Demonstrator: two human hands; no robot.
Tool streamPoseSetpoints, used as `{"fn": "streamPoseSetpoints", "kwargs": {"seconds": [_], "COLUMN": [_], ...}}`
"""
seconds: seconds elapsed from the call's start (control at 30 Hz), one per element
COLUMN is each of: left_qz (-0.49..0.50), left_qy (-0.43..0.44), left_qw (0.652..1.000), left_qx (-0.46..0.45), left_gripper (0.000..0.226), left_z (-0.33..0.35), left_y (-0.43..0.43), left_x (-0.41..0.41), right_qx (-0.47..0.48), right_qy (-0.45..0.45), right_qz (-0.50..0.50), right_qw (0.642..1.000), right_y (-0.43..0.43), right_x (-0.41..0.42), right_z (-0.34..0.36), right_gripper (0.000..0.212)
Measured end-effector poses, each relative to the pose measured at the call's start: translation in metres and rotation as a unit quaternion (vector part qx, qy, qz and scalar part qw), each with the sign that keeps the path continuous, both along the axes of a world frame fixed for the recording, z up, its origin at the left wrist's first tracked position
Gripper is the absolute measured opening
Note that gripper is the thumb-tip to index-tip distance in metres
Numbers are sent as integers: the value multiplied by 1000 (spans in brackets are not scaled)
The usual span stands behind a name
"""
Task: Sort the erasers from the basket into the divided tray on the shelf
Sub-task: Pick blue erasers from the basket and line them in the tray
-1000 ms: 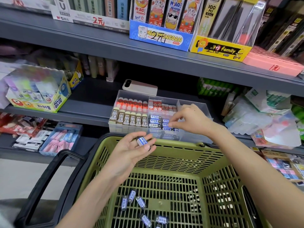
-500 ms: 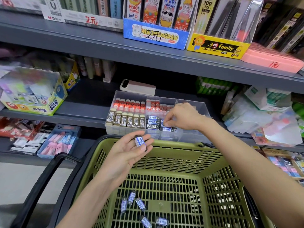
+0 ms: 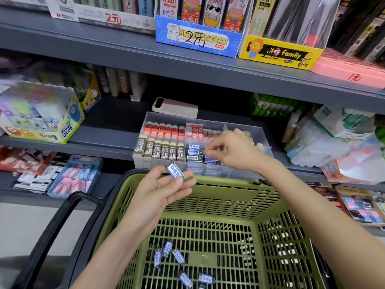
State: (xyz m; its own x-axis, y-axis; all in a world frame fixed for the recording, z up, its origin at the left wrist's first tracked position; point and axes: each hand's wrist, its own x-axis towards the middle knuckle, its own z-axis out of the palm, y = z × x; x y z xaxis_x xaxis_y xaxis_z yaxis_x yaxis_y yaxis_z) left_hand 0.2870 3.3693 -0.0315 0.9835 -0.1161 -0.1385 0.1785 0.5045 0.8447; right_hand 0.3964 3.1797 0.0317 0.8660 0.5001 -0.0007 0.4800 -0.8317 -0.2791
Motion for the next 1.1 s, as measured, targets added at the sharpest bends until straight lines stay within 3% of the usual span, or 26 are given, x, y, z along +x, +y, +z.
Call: {"fn": "streamPoseSetpoints", "kwargs": {"seconds": [0.1,0.23,0.33,0.4,0.47,0.57,0.63,0.7,0.83,1.1], "left_qz": [28,75,80,87,134,178,167,136,84,78], "left_qy": [-20,-84,-114,-139,-191,-290,-318,-317,-299,-278], "left_qw": [998,982,968,940,867,726,660,613,578,584], "left_qx": [43,152,210,300,441,598,660,711,755,759], "left_gripper": [41,26,27,20,9,29,36,41,46,47], "left_z": [0,0,2,2,1,-2,-6,-10,-14,-12], "left_y": [-3,-7,-6,-5,-2,5,8,8,6,7], "left_x": [0,-3,-5,-6,-5,0,3,4,5,7], "right_qx": [177,269,350,377,346,112,-41,-90,-78,-141], "right_qy": [92,139,212,232,153,8,-20,-10,-15,-67], "right_qz": [24,0,-10,-36,-84,-124,-87,-39,-18,-5], "right_qw": [980,953,912,896,922,986,995,995,997,988], "right_y": [17,35,32,23,6,-15,-17,-13,-8,-6], "right_x": [-32,-61,-63,-54,-34,-3,8,11,17,15], "right_z": [7,0,1,5,8,10,5,0,-9,-18], "right_gripper": [15,3,2,7,7,6,11,14,13,18]}}
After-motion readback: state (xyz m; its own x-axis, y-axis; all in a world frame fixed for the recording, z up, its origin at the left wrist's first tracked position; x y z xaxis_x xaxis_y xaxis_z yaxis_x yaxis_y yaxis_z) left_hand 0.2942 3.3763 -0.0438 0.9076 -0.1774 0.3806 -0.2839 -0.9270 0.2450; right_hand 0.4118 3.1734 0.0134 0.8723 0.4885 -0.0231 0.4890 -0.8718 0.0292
